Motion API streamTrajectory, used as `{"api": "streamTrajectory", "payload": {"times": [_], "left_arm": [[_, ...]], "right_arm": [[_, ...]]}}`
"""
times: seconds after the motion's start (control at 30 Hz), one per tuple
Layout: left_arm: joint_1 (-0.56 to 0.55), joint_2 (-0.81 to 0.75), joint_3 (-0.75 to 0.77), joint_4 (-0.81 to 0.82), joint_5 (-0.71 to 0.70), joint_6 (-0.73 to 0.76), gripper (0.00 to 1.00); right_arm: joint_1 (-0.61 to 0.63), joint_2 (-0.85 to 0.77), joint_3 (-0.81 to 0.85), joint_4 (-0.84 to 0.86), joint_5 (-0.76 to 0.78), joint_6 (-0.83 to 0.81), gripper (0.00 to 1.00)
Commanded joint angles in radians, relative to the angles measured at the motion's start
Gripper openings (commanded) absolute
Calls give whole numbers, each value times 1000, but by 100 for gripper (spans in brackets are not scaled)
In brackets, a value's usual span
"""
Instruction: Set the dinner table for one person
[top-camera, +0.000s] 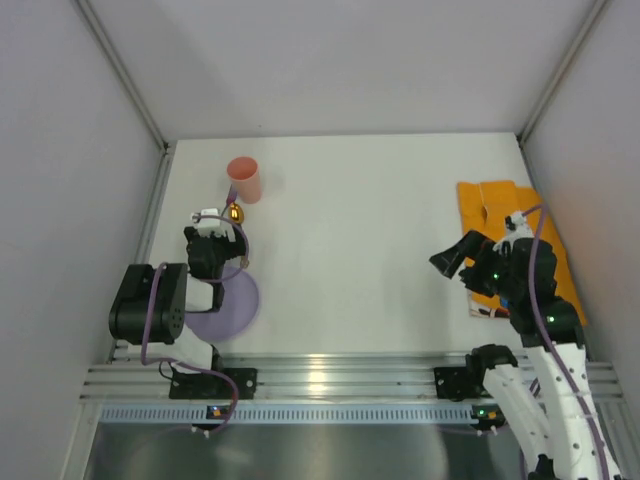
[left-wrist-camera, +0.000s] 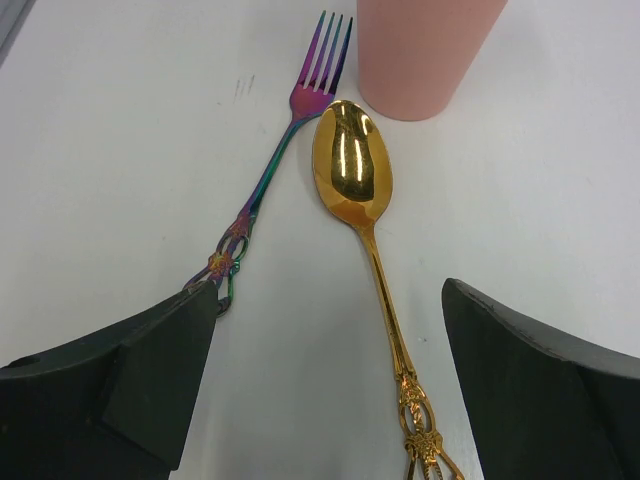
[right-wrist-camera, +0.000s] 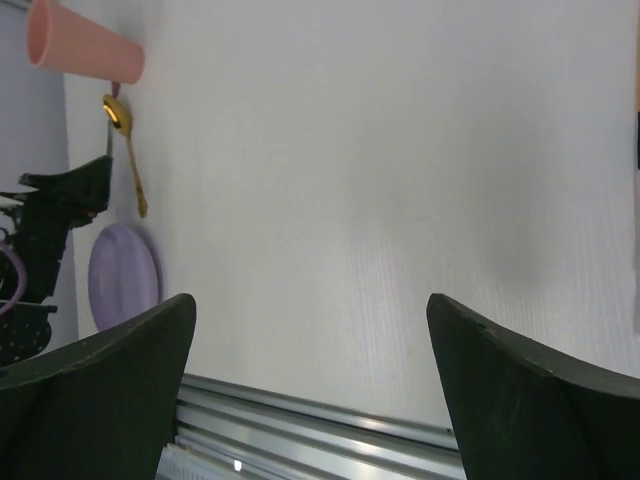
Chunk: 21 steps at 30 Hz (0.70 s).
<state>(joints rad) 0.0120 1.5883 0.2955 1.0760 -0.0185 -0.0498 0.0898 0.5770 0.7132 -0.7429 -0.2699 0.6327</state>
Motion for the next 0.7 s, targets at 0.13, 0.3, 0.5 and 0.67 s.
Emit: {"api": "streamTrajectory", "payload": {"times": [0.13,0.3,0.5,0.67], "left_arm": [[0,-8,17,39,12,7,99],[0,-8,17,38,12,7,99],[0,-124,56,-90,12,11,99],[5,-157,465,-1017,-389,-209,99]], "right_arm": [[7,-57,171,-231,-141,-58,100],[7,-112,199,-197,-149,-27,100],[7,-28,132,-190,-170,-16,100],[5,-14,86,-96,-241,-1,100]]}}
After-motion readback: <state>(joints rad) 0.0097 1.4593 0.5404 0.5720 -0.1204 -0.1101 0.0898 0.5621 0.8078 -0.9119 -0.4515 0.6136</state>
